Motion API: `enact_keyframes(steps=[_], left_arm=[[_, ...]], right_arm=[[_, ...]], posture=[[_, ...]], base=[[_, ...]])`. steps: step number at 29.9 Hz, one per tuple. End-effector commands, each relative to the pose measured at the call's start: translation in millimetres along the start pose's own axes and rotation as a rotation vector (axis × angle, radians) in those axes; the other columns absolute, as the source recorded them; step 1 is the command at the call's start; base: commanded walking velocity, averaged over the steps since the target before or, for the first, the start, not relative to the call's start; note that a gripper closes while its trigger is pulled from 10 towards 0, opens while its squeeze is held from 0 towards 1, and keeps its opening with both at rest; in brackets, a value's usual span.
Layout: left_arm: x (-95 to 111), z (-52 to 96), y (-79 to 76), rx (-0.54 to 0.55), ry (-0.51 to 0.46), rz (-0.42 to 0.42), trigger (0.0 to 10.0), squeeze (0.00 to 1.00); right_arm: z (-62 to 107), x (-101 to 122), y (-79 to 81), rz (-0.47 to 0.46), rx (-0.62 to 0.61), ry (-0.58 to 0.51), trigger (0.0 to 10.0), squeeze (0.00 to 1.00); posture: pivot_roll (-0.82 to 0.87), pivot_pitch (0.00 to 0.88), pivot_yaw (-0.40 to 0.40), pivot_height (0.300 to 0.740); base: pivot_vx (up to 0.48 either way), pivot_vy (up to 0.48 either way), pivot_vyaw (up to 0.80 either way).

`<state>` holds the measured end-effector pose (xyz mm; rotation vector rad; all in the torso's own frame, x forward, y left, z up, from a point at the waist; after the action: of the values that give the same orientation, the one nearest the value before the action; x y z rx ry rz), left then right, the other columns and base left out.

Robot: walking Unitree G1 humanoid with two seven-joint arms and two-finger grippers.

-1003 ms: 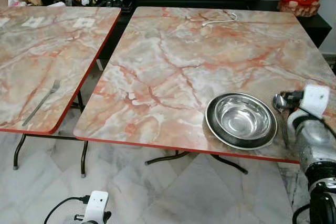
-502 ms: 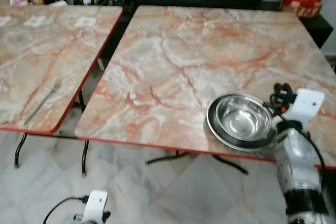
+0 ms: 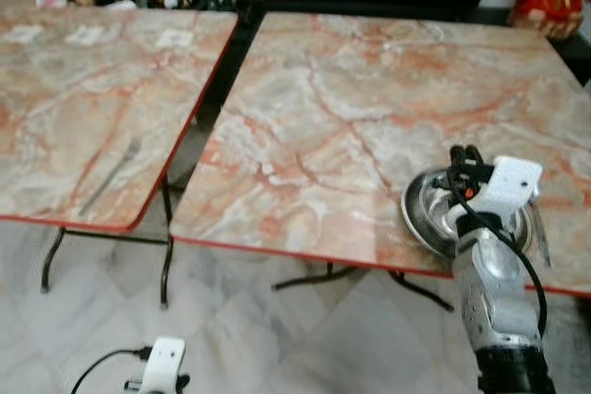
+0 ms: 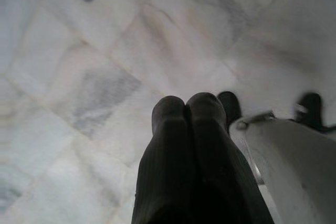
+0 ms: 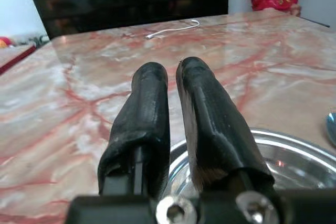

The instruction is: Setting the table

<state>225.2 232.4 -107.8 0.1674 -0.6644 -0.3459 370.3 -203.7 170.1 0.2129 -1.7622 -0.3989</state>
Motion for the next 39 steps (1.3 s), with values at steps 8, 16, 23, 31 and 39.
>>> enact_keyframes(steps=[8, 16, 23, 31, 39], left_arm=[[-12, 1.7, -7.3, -0.017, 0.036, 0.011, 10.0, 0.0], [-14, 2.2, -8.9, -0.02, 0.038, 0.012, 10.0, 0.0], [-15, 2.5, -9.7, -0.021, 0.039, 0.012, 10.0, 0.0], [-16, 2.8, -9.9, -0.022, 0.039, 0.008, 10.0, 0.0], [-13, 2.2, -7.9, -0.011, 0.031, 0.022, 10.0, 0.0]], right_arm=[[5.8, -8, 6.4, -0.019, -0.019, 0.034, 10.0, 0.0], [9.5, -11, 7.0, -0.029, -0.037, 0.047, 10.0, 0.0], [9.0, -12, 8.0, -0.028, -0.039, 0.052, 10.0, 0.0], [8.8, -12, 6.0, -0.017, -0.051, 0.057, 10.0, 0.0], [7.1, -11, 4.8, -0.011, -0.065, 0.063, 10.0, 0.0]], posture=[[0.03, 0.018, -0.004, 0.74], [0.03, 0.0, -0.007, 0.74], [0.03, 0.0, -0.007, 0.74], [0.04, 0.0, -0.006, 0.74], [0.04, 0.043, -0.007, 0.74]], base=[[0.0, 0.48, 0.0], [0.0, 0.48, 0.0], [0.0, 0.48, 0.0], [0.0, 0.48, 0.0], [0.0, 0.48, 0.0]])
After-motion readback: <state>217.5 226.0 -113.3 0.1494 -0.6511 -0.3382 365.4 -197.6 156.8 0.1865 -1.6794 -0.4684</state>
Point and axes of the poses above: a point about 5 cm out from each wrist's last joint towards the gripper, its own z axis pointing back from the gripper into the wrist, its own x axis along the axis of the wrist's last joint, y = z × x, the point moved 5 cm from there along -z, pointing out of the wrist towards the gripper, and after that the axes turned 15 degrees about -z, right-handed, at the moved point
